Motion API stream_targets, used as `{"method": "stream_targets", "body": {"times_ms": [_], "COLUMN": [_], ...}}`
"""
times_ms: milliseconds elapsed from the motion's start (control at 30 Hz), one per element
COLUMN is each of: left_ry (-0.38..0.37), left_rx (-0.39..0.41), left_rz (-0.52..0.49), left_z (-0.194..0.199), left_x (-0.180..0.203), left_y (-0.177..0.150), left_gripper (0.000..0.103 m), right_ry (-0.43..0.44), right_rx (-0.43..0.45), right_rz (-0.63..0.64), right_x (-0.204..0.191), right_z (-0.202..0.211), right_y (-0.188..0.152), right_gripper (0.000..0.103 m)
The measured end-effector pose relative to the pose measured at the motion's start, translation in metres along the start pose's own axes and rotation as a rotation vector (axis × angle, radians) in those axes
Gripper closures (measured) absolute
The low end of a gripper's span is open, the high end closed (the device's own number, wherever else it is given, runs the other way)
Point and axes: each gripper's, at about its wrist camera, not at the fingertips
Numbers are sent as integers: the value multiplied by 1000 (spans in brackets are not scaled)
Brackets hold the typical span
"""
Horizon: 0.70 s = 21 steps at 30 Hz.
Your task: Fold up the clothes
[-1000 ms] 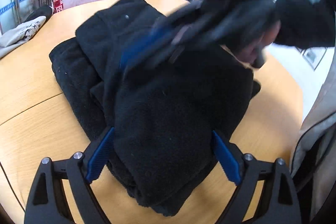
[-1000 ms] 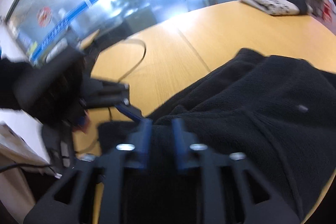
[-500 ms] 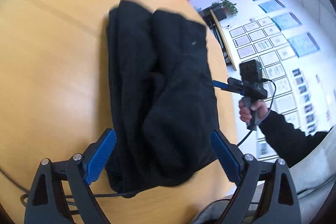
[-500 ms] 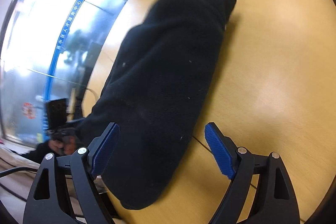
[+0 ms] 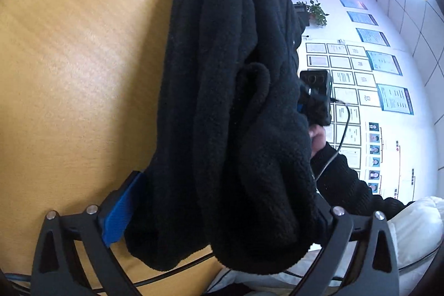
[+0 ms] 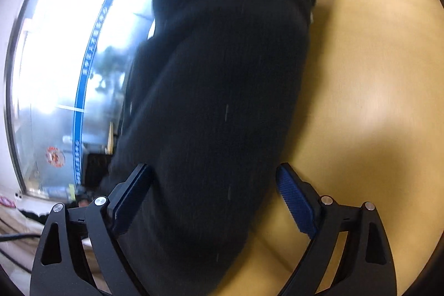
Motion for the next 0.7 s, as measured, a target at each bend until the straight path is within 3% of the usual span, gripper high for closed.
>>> {"method": "stream_targets", "body": {"times_ms": [133,267,333,367,433,500,600,700], "left_ry": [-40,-44,1,17,42,40,59,68], "left_rx": [-14,-65,-63,-58,-44,-27,-6,36], "left_rz": [35,87,106,112,129,149,130,107], "left_z": [-5,-22,-27,-28,-28,-26,-21,-7], "left_x": [-4,-2,3,5,6,5,11,25], "left_y": [1,-6,2,1,-2,-5,-14,-28], "left_gripper": [0,0,0,1,9,23,37,45], "right_ry": [-19,-124,-230,-260,-318,-356,-476,-575], "right_rx": [-19,-6,-3,-1,5,44,95,161], "right_rz": [52,118,173,171,165,142,207,273], "right_x": [-15,-35,-50,-54,-61,-67,-95,-124], "right_z": [-18,-30,-38,-41,-45,-43,-43,-42], "right_y": [11,9,2,-1,-7,-15,-30,-49], "right_gripper": [2,0,11,26,41,57,71,75]}}
Point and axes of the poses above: each gripper's, at about its wrist camera, not at the fingertips, and z roughly against the way its jaws point, x to its right, y to its top, and after that the axes turned 5 degrees about -x, right-handed
